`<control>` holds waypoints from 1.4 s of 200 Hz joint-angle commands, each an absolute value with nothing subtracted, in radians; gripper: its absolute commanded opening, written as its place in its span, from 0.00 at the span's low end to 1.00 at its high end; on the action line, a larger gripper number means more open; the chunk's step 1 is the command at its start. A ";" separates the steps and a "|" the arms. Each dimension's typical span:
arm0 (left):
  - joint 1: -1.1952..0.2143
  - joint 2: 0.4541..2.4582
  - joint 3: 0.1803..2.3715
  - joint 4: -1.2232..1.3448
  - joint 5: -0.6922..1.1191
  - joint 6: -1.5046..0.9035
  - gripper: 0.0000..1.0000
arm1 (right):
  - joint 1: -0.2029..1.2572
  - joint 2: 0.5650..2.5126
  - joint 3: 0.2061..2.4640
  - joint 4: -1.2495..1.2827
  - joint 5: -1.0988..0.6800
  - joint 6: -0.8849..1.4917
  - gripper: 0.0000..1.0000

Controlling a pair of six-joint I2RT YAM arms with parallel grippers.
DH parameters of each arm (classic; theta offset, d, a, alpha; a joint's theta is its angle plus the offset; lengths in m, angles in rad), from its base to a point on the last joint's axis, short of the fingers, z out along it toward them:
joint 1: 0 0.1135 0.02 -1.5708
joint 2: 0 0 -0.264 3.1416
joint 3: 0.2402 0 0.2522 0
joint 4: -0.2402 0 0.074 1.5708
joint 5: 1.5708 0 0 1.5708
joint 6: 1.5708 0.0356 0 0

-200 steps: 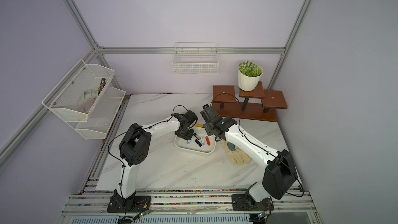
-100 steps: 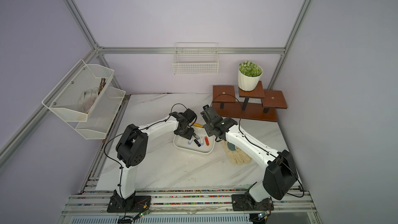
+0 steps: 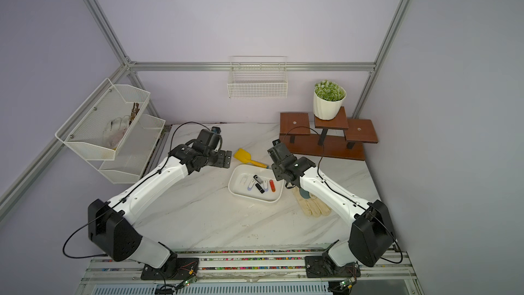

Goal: Put the usb flash drive into the storage box
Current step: Reset both arms

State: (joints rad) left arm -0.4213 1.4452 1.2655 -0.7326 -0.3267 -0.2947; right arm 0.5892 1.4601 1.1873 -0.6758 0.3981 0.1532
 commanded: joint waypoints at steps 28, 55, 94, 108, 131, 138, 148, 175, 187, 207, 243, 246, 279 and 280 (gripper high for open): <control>-0.316 1.167 0.790 -0.312 -0.582 -0.332 1.00 | 0.440 1.389 1.052 -0.430 0.536 0.235 0.92; -0.313 1.046 0.560 -0.064 -0.770 -0.233 1.00 | 0.349 1.384 0.933 -0.240 0.611 0.226 0.98; -0.308 0.971 0.265 0.390 -0.758 -0.063 1.00 | 0.271 1.394 0.731 0.098 0.682 0.176 0.99; -0.308 0.981 0.213 0.490 -0.775 -0.034 1.00 | 0.240 1.362 0.672 0.169 0.651 0.194 0.99; -0.307 0.969 0.189 0.549 -0.740 -0.018 1.00 | 0.227 1.282 0.517 0.410 0.650 0.152 0.99; -0.306 0.973 0.172 0.603 -0.731 -0.003 1.00 | 0.228 1.258 0.479 0.465 0.655 0.141 0.99; -0.307 0.982 0.170 0.624 -0.745 0.002 1.00 | 0.227 1.236 0.427 0.545 0.672 0.135 0.99; -0.278 1.060 0.151 0.789 -0.693 0.080 1.00 | 0.228 1.277 0.286 0.905 0.703 0.035 0.99; -0.267 1.129 0.163 0.861 -0.675 0.114 1.00 | 0.228 1.340 0.273 1.000 0.703 0.010 0.99; -0.267 1.218 0.219 0.853 -0.686 0.134 1.00 | 0.228 1.478 0.284 1.135 0.695 0.012 0.99; -0.230 1.299 0.210 1.008 -0.643 0.173 1.00 | 0.240 1.510 0.302 1.148 0.685 -0.010 0.99; -0.224 1.314 0.210 1.028 -0.638 0.167 1.00 | 0.240 1.510 0.301 1.147 0.684 -0.009 0.99; -0.183 1.472 0.295 1.041 -0.508 0.104 1.00 | 0.239 1.528 0.290 1.204 0.670 -0.026 0.99; -0.182 1.481 0.298 1.042 -0.510 0.104 1.00 | 0.239 1.528 0.289 1.205 0.669 -0.026 0.99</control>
